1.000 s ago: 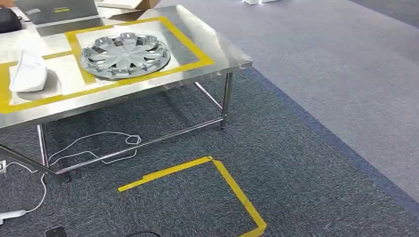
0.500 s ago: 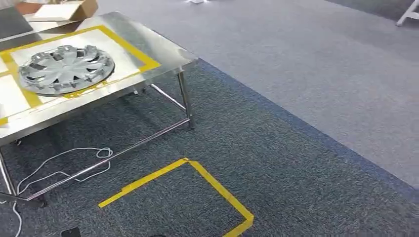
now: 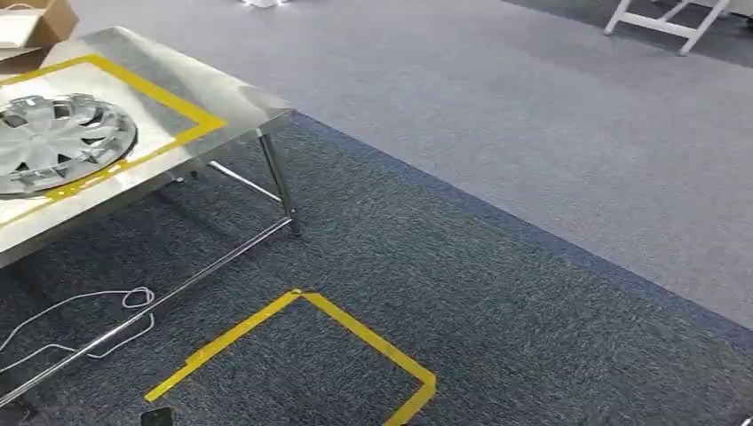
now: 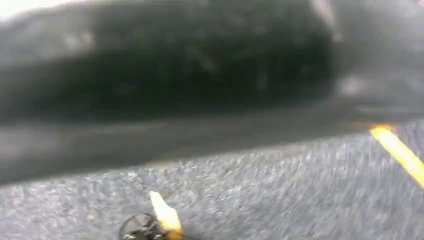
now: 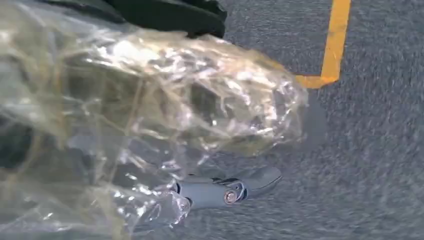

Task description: Take the parts from the cabinet and place them on the table.

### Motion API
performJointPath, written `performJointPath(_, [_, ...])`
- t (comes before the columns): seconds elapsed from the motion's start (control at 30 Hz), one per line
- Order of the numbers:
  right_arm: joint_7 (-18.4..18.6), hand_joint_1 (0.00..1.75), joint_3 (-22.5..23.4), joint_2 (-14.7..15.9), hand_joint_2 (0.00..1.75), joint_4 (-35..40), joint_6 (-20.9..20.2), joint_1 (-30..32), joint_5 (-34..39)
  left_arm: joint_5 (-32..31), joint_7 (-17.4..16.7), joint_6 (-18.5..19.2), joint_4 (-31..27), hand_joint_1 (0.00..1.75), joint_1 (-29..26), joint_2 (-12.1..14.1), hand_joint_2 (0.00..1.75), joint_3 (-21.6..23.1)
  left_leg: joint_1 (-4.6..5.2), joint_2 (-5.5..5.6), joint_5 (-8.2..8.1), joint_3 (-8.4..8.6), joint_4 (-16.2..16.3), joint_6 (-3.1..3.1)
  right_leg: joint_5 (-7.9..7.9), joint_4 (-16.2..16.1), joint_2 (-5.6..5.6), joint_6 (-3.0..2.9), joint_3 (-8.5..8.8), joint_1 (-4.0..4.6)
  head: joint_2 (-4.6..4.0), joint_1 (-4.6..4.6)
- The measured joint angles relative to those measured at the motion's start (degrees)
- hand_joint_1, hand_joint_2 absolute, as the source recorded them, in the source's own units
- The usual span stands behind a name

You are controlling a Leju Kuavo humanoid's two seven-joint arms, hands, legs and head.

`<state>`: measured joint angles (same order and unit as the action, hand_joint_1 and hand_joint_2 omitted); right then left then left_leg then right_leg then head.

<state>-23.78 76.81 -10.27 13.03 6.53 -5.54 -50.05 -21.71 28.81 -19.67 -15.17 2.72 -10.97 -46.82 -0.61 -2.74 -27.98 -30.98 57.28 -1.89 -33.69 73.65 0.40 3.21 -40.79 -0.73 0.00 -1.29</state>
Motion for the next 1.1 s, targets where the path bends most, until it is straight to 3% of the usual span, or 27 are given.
performJointPath(0.07, [0.02, 0.0, 0.02, 0.0, 0.0, 0.0, -0.02, 0.11, 0.04, -2.49, -1.02, 0.0, 0.2, 0.0, -0.02, -0.24, 0.0, 1.44, 0.0, -1.28, -0.15, 0.23, 0.01, 0.21, 4.62, -9.16, -0.97, -0.27, 5.09, 0.0, 0.0, -0.02])
performJointPath(0.1, [0.02, 0.0, 0.02, 0.0, 0.0, 0.0, 0.02, 0.02, 0.09, -3.34, -1.42, 0.04, 0.28, 0.0, -0.02, -0.41, 0.0, 2.01, 0.07, -1.9, -0.29, 0.45, 0.01, 0.44, 6.33, -14.51, -3.14, -0.58, 8.35, 0.19, 0.0, 0.0])
performJointPath(0.13, [0.02, 0.0, 0.02, 0.0, 0.0, 0.0, 0.02, -0.22, 0.13, -4.26, -1.92, 0.13, 0.31, 0.0, -0.07, -0.41, 0.0, 2.55, 0.53, -2.35, -0.52, 0.51, 0.15, 0.81, 5.39, -16.61, -5.76, -0.85, 9.14, 0.82, 0.0, 0.06])
performJointPath(0.17, [0.04, 0.0, 0.0, 0.0, 0.0, 0.0, 0.02, -0.45, 0.2, -4.7, -2.03, 0.13, 0.39, 0.0, -0.21, -0.52, 0.0, 3.06, 0.62, -2.81, -0.61, 0.47, 0.22, 1.18, 5.8, -16.55, -4.51, -1.57, 9.6, 0.71, 0.0, -0.15])
performJointPath(0.27, [0.37, 0.0, 0.02, 0.09, 0.0, 0.0, 0.35, 0.0, 0.5, -5.22, -2.77, -0.02, 0.52, 0.0, -0.06, -0.85, 0.0, 4.0, 0.45, -4.45, -0.69, 1.07, 0.08, 1.97, 5.99, -16.68, -2.79, -2.45, 8.59, 0.95, 0.0, -0.22])
performJointPath(0.3, [0.44, 0.0, 0.02, 0.11, 0.0, 0.0, 0.53, 0.12, 0.52, -5.31, -2.82, -0.04, 0.52, 0.0, -0.1, -0.89, 0.0, 4.28, 0.12, -3.03, -1.37, 0.98, 0.64, 2.52, 6.37, -17.03, -2.29, -2.96, 9.54, 0.48, 0.0, -0.21])
performJointPath(0.33, [0.48, 0.0, 0.02, 0.11, 0.0, 0.0, 0.55, 0.09, 0.55, -5.37, -2.82, -0.02, 0.55, 0.0, -0.17, -0.92, 0.0, 4.52, 0.04, -0.04, -2.92, 0.34, 2.39, 2.72, 6.5, -17.04, -1.73, -3.25, 9.46, 0.45, 0.0, -0.53])
performJointPath(0.37, [0.52, 0.0, 0.04, 0.11, 0.0, 0.0, 0.63, -0.02, 0.61, -5.37, -2.82, -0.02, 0.61, 0.0, -0.29, -0.94, 0.0, 4.65, -0.01, 1.45, -5.36, -1.27, 6.17, 2.77, 6.59, -17.04, -1.11, -3.53, 9.33, 0.48, 0.0, -0.68])
performJointPath(0.43, [0.57, 0.0, 0.04, 0.11, 0.0, 0.0, 0.63, -0.1, 0.61, -5.37, -2.82, -0.02, 0.7, 0.0, -0.61, -0.94, 0.0, 4.74, 0.0, 2.24, -9.44, -5.41, 15.22, 2.89, 6.65, -17.04, 0.48, -3.76, 9.13, 0.59, 0.0, -0.7])
performJointPath(0.47, [0.61, 0.0, 0.04, 0.11, 0.0, 0.0, 0.63, -0.06, 0.61, -5.37, -2.84, -0.02, 0.72, 0.0, -0.74, -0.94, 0.0, 4.74, 0.0, 2.29, -9.81, -6.51, 17.41, 2.88, 6.66, -17.0, 1.27, -3.78, 9.12, 0.64, 0.0, -0.68])
performJointPath(0.5, [0.63, 0.0, 0.04, 0.11, 0.0, 0.0, 0.63, 0.03, 0.61, -5.37, -2.88, -0.04, 0.72, 0.0, -0.82, -0.94, 0.0, 4.76, 0.0, 2.31, -8.72, -6.52, 17.15, 2.8, 6.67, -16.99, 2.1, -3.77, 9.2, 0.66, 0.0, -0.66])
performJointPath(0.53, [0.63, 0.0, 0.04, 0.11, 0.0, 0.0, 0.63, 0.13, 0.61, -5.37, -2.88, -0.02, 0.74, 0.0, -0.81, -0.94, 0.0, 4.79, 0.0, 2.41, -6.26, -5.51, 14.56, 2.65, 6.67, -16.91, 2.96, -3.76, 9.28, 0.68, 0.0, -0.68])
performJointPath(0.6, [0.76, 0.0, 0.04, 0.11, 0.0, 0.0, 0.66, 0.12, 0.59, -5.35, -2.86, -0.04, 0.74, 0.0, -0.76, -0.89, 0.0, 4.87, -0.02, 3.86, -0.8, -1.74, 5.91, 2.2, 6.66, -16.85, 4.53, -3.65, 9.5, 0.67, 0.0, -0.7])
performJointPath(0.63, [0.83, 0.0, 0.04, 0.11, 0.0, 0.0, 0.68, 0.12, 0.52, -5.24, -2.88, -0.04, 0.74, 0.0, -0.81, -0.83, 0.0, 4.87, -0.19, 7.34, 0.51, -0.59, 2.55, 1.89, 6.68, -16.85, 5.06, -3.48, 9.28, 0.49, 0.0, -0.66])
performJointPath(0.67, [0.98, 0.0, 0.02, 0.11, 0.0, 0.0, 0.74, -0.11, 0.37, -4.94, -2.86, -0.04, 0.83, 0.0, -0.87, -0.87, 0.0, 4.87, -0.58, 9.01, 0.21, -0.14, 1.01, 1.62, 6.66, -16.18, 6.0, -2.97, 8.7, 0.88, 0.0, -0.55])
performJointPath(0.73, [1.05, 0.0, 0.02, 0.09, 0.0, 0.0, 0.85, 0.02, 0.15, -4.72, -2.71, -0.09, 0.83, 0.0, -0.74, -0.85, 0.0, 4.87, -0.09, 7.9, -0.45, -0.22, 0.81, 1.53, 7.08, -16.32, 7.26, -2.19, 7.77, 0.21, 0.0, -0.56])
performJointPath(0.77, [1.03, 0.0, 0.02, 0.09, 0.0, 0.0, 0.9, 0.24, -0.02, -4.63, -2.69, -0.2, 0.83, 0.0, -0.75, -0.85, 0.0, 4.85, 0.04, 7.36, -0.34, -0.16, 0.67, 1.22, 7.25, -16.55, 7.84, -1.69, 7.72, 0.1, 0.0, -0.72])
performJointPath(0.8, [1.01, 0.0, 0.02, 0.11, 0.0, 0.0, 0.9, 0.42, -0.13, -4.63, -2.6, -0.22, 0.83, 0.0, -0.72, -0.9, 0.0, 4.85, -0.51, 6.31, 0.04, 0.16, -0.13, 0.68, 7.0, -16.24, 7.79, -1.43, 7.19, 0.12, 0.0, -0.61])
performJointPath(0.83, [0.81, 0.0, 0.02, 0.11, 0.0, 0.0, 0.9, 0.49, -0.22, -4.61, -2.49, -0.15, 0.83, 0.0, -0.68, -0.81, 0.0, 4.83, -0.4, 5.64, 0.1, 0.44, -0.29, 0.5, 6.23, -15.03, 4.58, -1.24, 6.69, 0.42, 0.0, -0.48])
performJointPath(0.87, [0.74, 0.0, 0.02, 0.09, 0.0, 0.0, 0.9, 0.34, -0.33, -4.58, -2.31, 0.02, 0.83, 0.0, -0.73, -0.81, 0.0, 4.83, -0.35, 4.76, -0.02, 0.48, -0.32, 0.16, 4.29, -11.64, 2.13, -1.05, 5.01, 0.44, 0.0, -0.02])
performJointPath(0.93, [0.53, 0.0, 0.0, 0.09, 0.0, 0.0, 0.83, -0.03, -0.41, -4.54, -2.08, 0.02, 0.83, 0.0, -1.03, -0.66, 0.0, 4.83, -0.06, 2.61, -0.16, 0.51, -0.32, -0.02, 0.08, -2.23, 0.56, -0.62, 0.22, 0.19, 0.0, -0.11])
performJointPath(0.97, [0.39, 0.0, -0.02, 0.09, 0.0, 0.0, 0.83, -0.04, -0.44, -4.52, -1.94, 0.02, 0.83, 0.0, -1.03, -0.65, 0.0, 4.81, 0.0, 1.69, -0.19, 0.49, -0.31, -0.04, -0.83, 0.96, 0.24, -0.42, -1.41, 0.07, 0.0, -0.07])
performJointPath(1.0, [0.31, 0.0, -0.02, 0.07, 0.0, 0.0, 0.85, 0.07, -0.46, -4.54, -1.86, 0.02, 0.83, 0.0, -1.02, -0.61, 0.0, 4.76, 0.02, 0.85, -0.25, 0.56, -0.31, -0.01, -0.31, 1.46, 0.04, -0.24, -1.62, -0.04, 0.0, -0.09])
performJointPath(1.03, [0.18, 0.0, -0.02, 0.07, 0.0, 0.0, 0.81, 0.27, -0.5, -4.61, -1.77, 0.0, 0.83, 0.0, -0.94, -0.57, 0.0, 4.74, 0.02, 0.22, -0.36, 0.62, -0.31, 0.04, 1.27, -0.53, -0.12, -0.17, -0.5, -0.12, 0.0, -0.04])
performJointPath(1.07, [0.09, 0.0, -0.02, 0.07, 0.0, 0.0, 0.7, 0.41, -0.48, -4.63, -1.72, -0.04, 0.83, 0.0, -0.88, -0.54, 0.0, 4.72, 0.02, -0.47, -0.46, 0.79, -0.3, 0.17, 3.79, -5.26, -0.6, -0.18, 2.16, -0.2, 0.0, -0.02])
performJointPath(1.1, [0.07, 0.0, -0.02, 0.07, 0.0, 0.0, 0.68, 0.41, -0.48, -4.69, -1.68, -0.04, 0.83, 0.0, -0.86, -0.54, 0.0, 4.72, 0.01, -1.08, -0.62, 1.06, -0.3, 0.41, 6.08, -10.98, -1.84, -0.27, 5.47, -0.19, 0.0, -0.04])
